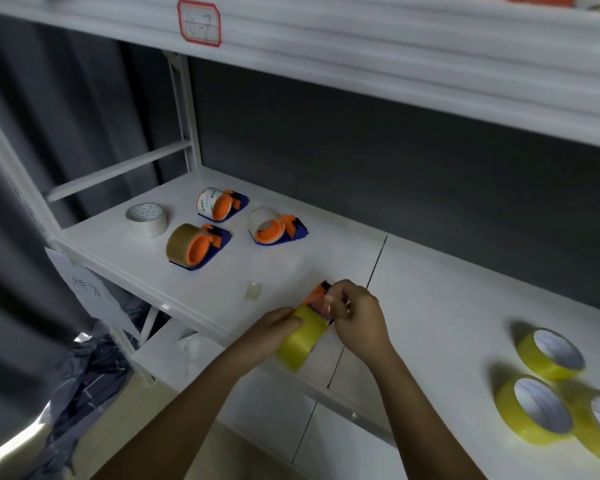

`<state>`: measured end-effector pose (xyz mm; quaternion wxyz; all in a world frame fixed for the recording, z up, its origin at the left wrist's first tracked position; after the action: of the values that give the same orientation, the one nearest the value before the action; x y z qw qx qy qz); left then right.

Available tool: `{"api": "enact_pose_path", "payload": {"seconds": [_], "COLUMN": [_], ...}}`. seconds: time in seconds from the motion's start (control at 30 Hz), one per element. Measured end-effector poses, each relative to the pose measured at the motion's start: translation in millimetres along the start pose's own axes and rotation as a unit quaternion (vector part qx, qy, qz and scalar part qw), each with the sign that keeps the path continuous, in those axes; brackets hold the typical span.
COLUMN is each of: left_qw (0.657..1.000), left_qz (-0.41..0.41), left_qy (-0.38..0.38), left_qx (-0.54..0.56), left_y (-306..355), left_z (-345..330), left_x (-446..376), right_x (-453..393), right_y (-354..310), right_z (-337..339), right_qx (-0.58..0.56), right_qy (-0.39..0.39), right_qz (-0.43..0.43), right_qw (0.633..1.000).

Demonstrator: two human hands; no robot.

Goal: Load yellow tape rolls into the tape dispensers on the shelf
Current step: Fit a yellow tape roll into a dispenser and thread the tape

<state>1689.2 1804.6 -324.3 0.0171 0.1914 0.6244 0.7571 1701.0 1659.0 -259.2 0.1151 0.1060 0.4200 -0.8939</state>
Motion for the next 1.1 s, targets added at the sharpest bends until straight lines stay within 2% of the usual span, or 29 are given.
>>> {"api": "enact_pose_path", "payload": {"seconds": [0.1, 0.2, 0.37, 0.47, 0.6, 0.8, 0.93, 1.03, 1.1], "left_qw": [0.998, 0.997, 1.000, 0.999, 0.998, 0.996, 0.995, 0.994, 0.996], "left_qz": [0.037, 0.052, -0.013, -0.043, -0.056, -0.076, -0.087, -0.078, -0.077], "left_qy": [-0.049, -0.042, -0.016, -0.006, -0.025, -0.037, -0.050, -0.068, -0.050], "left_qx": [0.016, 0.029, 0.018, -0.014, -0.013, 0.010, 0.014, 0.018, 0.015], "left_y": [5, 11, 10, 18, 21, 27, 31, 26, 22], "left_z": [-6, -8, -6, -5, -6, -6, -3, -4, 2], "left_x": [-3, 2, 7, 7, 10, 12, 15, 19, 18], "right_x": [0, 0, -12, -16, -23, -32, -32, -31, -31], "right_y": [-15, -22, -8, 11, 33, 36, 52, 54, 48], "right_z": [1, 0, 8, 7, 25, 32, 42, 47, 47], "right_qx": [-0.027, -0.056, -0.030, -0.084, -0.064, -0.062, -0.122, -0.139, -0.156], "right_qy": [-0.020, -0.027, -0.036, -0.051, 0.013, 0.003, 0.065, 0.038, 0.014], "right_qz": [0.038, 0.035, -0.023, -0.096, -0.156, -0.155, -0.215, -0.212, -0.202], "right_qw": [0.999, 0.997, 0.999, 0.991, 0.986, 0.986, 0.967, 0.967, 0.967]}}
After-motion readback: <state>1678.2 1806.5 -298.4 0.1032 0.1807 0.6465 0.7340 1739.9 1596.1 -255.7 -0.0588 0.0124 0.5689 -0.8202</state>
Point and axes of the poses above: each hand's wrist, its own x-axis away from the middle knuckle, its own z-axis out of the back of the hand, y = z × x, the point moved 7 cm from there along -x, towards the middle knuckle, and after that the axes turned 2 degrees about z, right-handed, at the moved point
